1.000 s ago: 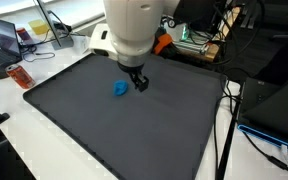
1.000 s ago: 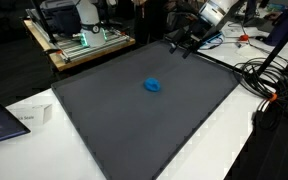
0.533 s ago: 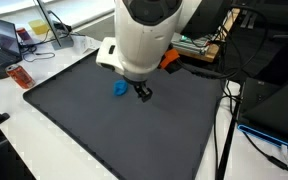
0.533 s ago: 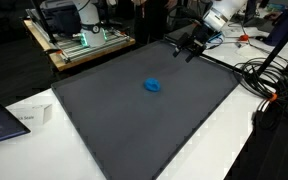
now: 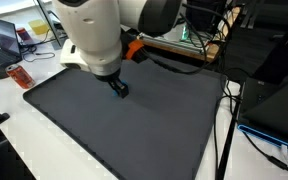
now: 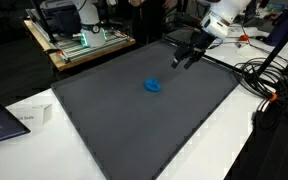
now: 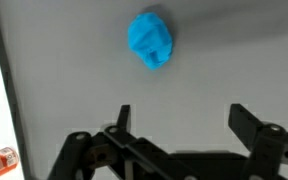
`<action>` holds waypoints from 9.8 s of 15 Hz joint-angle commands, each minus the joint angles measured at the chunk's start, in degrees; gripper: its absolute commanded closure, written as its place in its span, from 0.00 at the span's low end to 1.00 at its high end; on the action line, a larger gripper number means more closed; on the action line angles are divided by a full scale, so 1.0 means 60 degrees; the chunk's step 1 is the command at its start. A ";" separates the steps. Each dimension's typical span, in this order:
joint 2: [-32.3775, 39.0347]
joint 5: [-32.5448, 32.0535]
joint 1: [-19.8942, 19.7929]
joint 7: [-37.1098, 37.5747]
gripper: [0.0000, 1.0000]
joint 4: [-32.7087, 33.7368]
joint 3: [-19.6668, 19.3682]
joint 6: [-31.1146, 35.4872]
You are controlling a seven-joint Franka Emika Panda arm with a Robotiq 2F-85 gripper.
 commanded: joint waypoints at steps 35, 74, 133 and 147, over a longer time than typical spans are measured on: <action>0.3099 0.4704 -0.4521 -0.7255 0.00 0.4054 0.2163 -0.1416; -0.6381 0.9494 -0.5427 -1.2341 0.00 -1.2017 0.1653 0.8038; -0.4420 0.1410 -0.1988 -0.4371 0.00 -0.9788 0.0506 0.9982; -0.3697 0.0793 -0.3207 -0.9861 0.00 -0.9655 0.1227 1.0485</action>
